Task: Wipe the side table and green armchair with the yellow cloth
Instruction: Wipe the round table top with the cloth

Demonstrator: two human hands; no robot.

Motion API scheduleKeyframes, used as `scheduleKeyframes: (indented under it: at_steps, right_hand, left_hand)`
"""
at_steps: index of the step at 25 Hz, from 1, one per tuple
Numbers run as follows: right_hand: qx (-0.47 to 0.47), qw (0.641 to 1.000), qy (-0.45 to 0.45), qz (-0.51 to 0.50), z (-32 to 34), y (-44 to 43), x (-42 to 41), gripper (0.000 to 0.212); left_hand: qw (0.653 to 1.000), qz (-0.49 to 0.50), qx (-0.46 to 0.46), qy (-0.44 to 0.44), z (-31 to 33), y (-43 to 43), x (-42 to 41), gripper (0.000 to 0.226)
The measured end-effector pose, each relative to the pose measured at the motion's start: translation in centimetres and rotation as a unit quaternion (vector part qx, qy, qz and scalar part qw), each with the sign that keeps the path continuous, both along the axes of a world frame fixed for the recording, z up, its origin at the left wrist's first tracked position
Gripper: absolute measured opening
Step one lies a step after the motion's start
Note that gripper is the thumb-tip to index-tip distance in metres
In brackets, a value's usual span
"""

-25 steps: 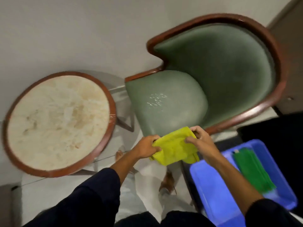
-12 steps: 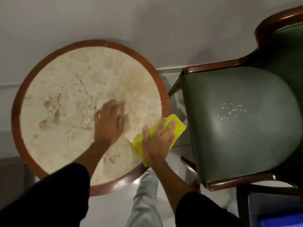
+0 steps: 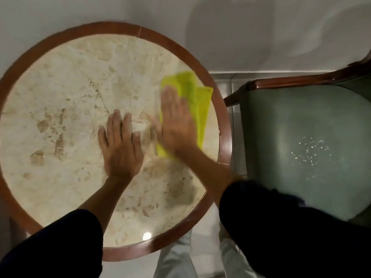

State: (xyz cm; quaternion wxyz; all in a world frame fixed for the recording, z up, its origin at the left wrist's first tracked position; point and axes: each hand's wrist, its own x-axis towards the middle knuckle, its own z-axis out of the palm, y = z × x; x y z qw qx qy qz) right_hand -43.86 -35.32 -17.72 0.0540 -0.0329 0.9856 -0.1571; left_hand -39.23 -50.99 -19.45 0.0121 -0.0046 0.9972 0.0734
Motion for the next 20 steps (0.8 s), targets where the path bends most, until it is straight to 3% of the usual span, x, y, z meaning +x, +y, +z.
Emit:
scheduleKeyframes:
  at_steps: [2, 4, 8, 10, 12, 14, 15, 16, 17, 18, 19, 20]
  right_hand:
    - [0.014, 0.991, -0.041, 0.123, 0.5, 1.3, 9.3, 0.067]
    - [0.013, 0.99, -0.062, 0.122, 0.9, 6.0, 14.7, 0.067]
    - [0.08, 0.994, -0.052, -0.06, -0.1, 10.7, 7.3, 0.071]
    - [0.061, 0.996, -0.034, -0.056, -0.1, 8.1, 2.7, 0.072]
    - [-0.004, 0.994, -0.025, 0.11, -0.2, 4.7, 3.1, 0.07]
    - [-0.038, 0.941, -0.006, 0.335, 0.1, 3.9, 7.0, 0.067]
    - [-0.044, 0.927, 0.01, 0.373, 0.4, 4.8, 9.3, 0.065]
    - [-0.044, 0.94, 0.031, 0.336, 0.7, 6.0, 11.6, 0.067]
    - [-0.047, 0.971, 0.039, 0.23, 0.9, 7.2, 13.7, 0.072]
    - [-0.05, 0.997, 0.016, 0.059, 1.3, 8.4, 15.8, 0.081]
    - [-0.067, 0.986, -0.05, -0.145, 2.1, 9.4, 17.6, 0.092]
    - [-0.115, 0.927, -0.14, -0.328, 2.8, 10.0, 19.1, 0.102]
  left_hand:
    - [1.0, 0.014, 0.011, -0.004, 0.2, 0.2, 0.0, 0.05]
    - [1.0, 0.004, 0.01, -0.004, 0.1, 0.2, 0.1, 0.051]
    - [1.0, -0.011, -0.021, -0.005, 0.2, 0.6, 0.1, 0.052]
    - [1.0, 0.002, -0.003, -0.015, 0.7, 0.8, 0.2, 0.051]
    - [1.0, 0.014, 0.022, -0.006, 1.8, 1.3, 0.0, 0.046]
    - [0.994, 0.061, 0.087, -0.012, 3.2, 1.3, -1.1, 0.043]
    - [0.991, 0.071, 0.112, -0.033, 3.9, 1.4, -1.7, 0.046]
    - [0.989, 0.049, 0.124, -0.058, 4.4, 1.9, -1.8, 0.05]
    - [0.987, 0.013, 0.136, -0.086, 5.1, 2.6, -1.5, 0.055]
    - [0.984, -0.022, 0.141, -0.108, 5.6, 3.8, -0.6, 0.058]
    - [0.979, -0.041, 0.15, -0.13, 5.8, 5.4, 1.0, 0.061]
    - [0.974, -0.052, 0.165, -0.148, 5.9, 7.0, 2.7, 0.066]
